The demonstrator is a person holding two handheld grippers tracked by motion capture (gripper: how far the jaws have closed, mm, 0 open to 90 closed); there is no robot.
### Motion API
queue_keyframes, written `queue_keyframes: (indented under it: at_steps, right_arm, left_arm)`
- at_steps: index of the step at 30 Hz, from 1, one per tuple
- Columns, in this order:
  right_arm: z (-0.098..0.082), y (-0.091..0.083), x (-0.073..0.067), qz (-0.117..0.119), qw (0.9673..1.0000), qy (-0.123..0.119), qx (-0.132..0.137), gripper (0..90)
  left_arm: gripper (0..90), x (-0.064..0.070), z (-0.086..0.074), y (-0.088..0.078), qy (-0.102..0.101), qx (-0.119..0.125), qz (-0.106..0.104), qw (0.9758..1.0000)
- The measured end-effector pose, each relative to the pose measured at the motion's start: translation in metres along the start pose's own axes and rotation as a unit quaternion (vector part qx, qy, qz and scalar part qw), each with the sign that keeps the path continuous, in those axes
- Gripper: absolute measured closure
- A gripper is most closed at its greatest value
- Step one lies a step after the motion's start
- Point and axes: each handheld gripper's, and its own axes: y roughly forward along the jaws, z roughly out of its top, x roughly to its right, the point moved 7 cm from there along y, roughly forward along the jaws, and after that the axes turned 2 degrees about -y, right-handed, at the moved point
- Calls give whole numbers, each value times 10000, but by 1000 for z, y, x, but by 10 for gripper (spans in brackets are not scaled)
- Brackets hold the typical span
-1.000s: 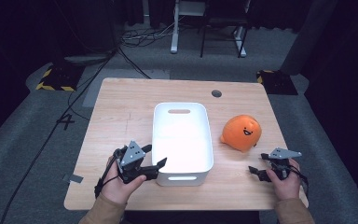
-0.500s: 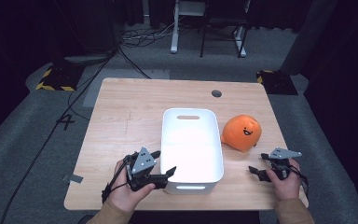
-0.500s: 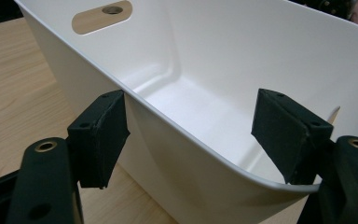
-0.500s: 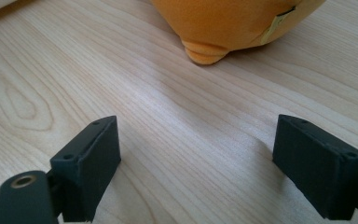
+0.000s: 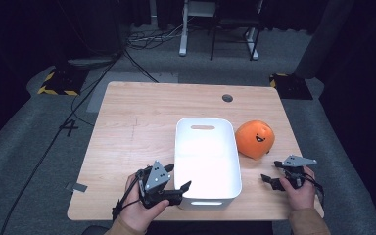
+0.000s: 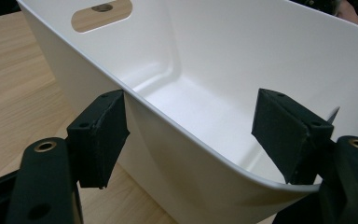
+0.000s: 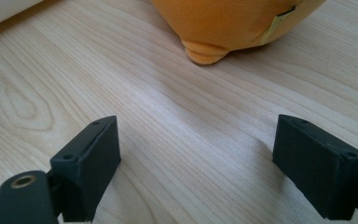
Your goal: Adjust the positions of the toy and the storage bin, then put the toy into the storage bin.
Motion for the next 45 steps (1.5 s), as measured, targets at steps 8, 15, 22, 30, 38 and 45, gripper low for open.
queue_keyframes:
  at_steps: [8,15,22,30,38,45]
  right_arm:
    - [0,0,0,0,10000,1,0,150]
    - [0,0,0,0,10000,4,0,150]
    - [0,0,0,-1,10000,3,0,150]
    - [0,0,0,5,10000,1,-7,150]
    - [0,0,0,0,10000,10,-3,150]
    - [0,0,0,6,10000,0,-8,150]
  left_arm:
    - [244,2,0,0,21,-37,-49,10000]
    - [238,-8,10,-11,-124,150,-138,9997]
    - [242,-30,23,-24,-199,465,45,9987]
    - [242,-65,22,-30,-167,522,511,9972]
    - [233,-101,14,-33,-44,259,997,9947]
    - [229,-140,-6,-40,-310,-31,1252,9916]
